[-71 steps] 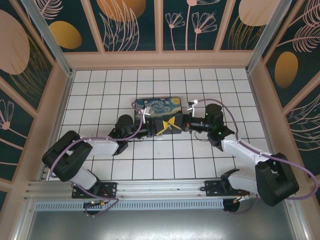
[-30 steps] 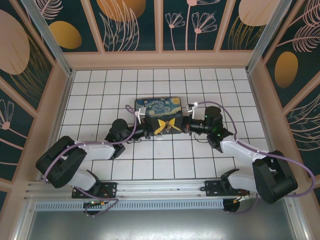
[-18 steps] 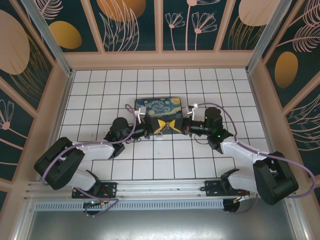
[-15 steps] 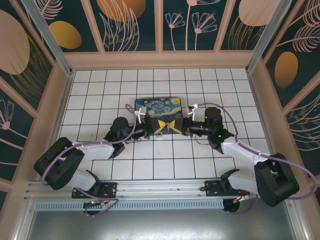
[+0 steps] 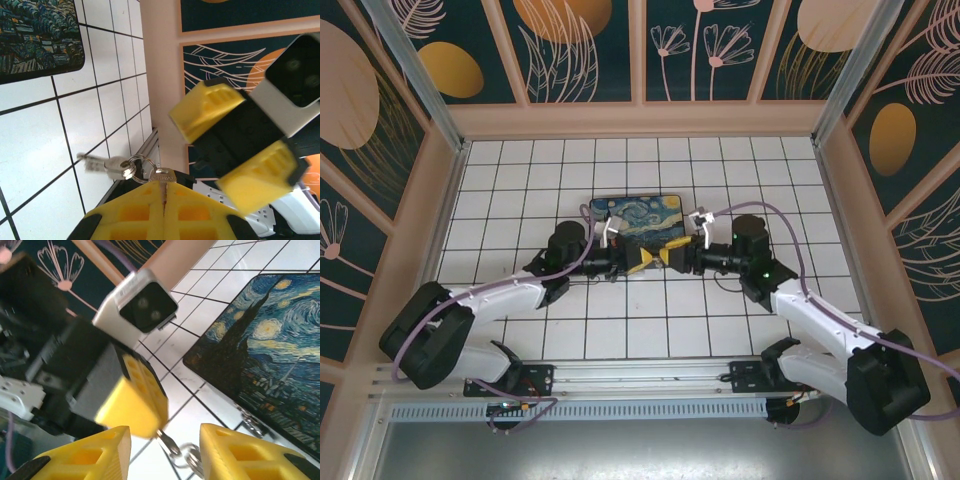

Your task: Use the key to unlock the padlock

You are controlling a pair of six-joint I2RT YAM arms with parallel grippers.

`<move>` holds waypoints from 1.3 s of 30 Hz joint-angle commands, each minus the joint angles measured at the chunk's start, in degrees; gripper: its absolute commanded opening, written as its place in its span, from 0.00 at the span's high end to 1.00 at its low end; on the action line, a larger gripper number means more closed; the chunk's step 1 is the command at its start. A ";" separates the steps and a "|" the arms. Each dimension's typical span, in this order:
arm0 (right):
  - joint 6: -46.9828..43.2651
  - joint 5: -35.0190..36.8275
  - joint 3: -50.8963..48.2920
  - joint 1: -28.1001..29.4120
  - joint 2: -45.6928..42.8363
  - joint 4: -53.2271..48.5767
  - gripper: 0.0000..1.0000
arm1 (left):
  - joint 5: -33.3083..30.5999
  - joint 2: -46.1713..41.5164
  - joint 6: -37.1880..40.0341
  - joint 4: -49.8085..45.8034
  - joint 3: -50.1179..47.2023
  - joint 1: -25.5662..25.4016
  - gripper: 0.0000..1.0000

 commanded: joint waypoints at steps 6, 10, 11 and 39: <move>-10.66 -7.54 -3.85 -1.11 2.38 15.16 0.58 | 3.14 -2.35 -1.89 -5.70 2.27 1.04 0.99; -10.84 -9.28 -2.42 -0.91 5.12 16.17 0.59 | 3.14 -2.77 -1.49 -6.91 3.38 1.22 0.99; -11.14 -9.61 -2.09 -0.79 5.89 16.11 0.60 | 3.14 -2.85 -1.56 -6.81 3.58 1.17 0.99; -10.36 -13.63 0.87 0.36 11.40 20.12 0.81 | 3.46 -5.26 -3.35 -4.88 2.07 1.66 1.00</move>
